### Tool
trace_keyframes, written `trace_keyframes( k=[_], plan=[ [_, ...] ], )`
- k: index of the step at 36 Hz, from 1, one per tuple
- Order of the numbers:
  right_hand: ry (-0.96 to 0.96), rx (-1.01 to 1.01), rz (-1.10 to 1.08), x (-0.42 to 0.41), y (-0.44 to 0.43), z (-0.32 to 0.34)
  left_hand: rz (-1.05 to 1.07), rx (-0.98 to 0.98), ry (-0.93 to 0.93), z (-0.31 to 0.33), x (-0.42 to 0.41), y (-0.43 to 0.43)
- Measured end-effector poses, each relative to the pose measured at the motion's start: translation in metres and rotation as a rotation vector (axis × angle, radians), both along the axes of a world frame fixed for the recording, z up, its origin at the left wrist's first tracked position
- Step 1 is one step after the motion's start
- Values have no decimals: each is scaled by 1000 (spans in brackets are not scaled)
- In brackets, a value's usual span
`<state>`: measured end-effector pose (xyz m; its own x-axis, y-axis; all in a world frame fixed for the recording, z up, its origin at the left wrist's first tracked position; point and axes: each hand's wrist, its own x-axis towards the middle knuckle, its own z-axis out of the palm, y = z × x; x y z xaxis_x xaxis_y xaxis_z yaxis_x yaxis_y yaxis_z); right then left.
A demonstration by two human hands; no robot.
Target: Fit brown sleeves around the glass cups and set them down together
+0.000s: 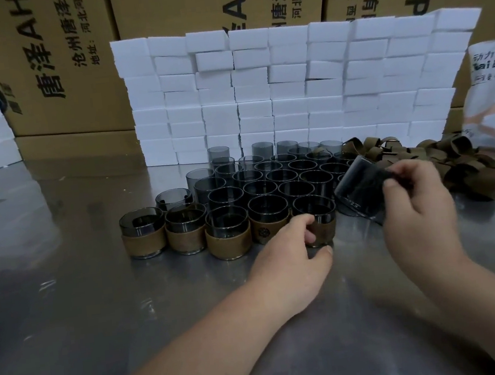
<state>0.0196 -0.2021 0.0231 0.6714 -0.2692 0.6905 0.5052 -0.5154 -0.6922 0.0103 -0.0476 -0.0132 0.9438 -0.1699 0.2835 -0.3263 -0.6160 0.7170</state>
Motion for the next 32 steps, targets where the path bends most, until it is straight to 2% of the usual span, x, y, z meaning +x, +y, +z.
trace_keyframes(
  k=[7,11,16,22,26,32],
  plan=[
    [-29,215,332,-19,9,6,-8,-195,-140,8,-5,-4],
    [100,370,477,-25,20,7,-77,-214,-216,11,-10,-5],
    [316,591,514,-18,17,8,-95,-183,-279,11,-11,-5],
    [464,728,630,-13,20,3,-78,-127,-378,8,-10,-4],
    [499,772,692,-13,21,3,-44,-137,-436,8,-9,-3],
    [427,630,615,-11,22,0,39,-211,-384,9,-7,1]
  ],
)
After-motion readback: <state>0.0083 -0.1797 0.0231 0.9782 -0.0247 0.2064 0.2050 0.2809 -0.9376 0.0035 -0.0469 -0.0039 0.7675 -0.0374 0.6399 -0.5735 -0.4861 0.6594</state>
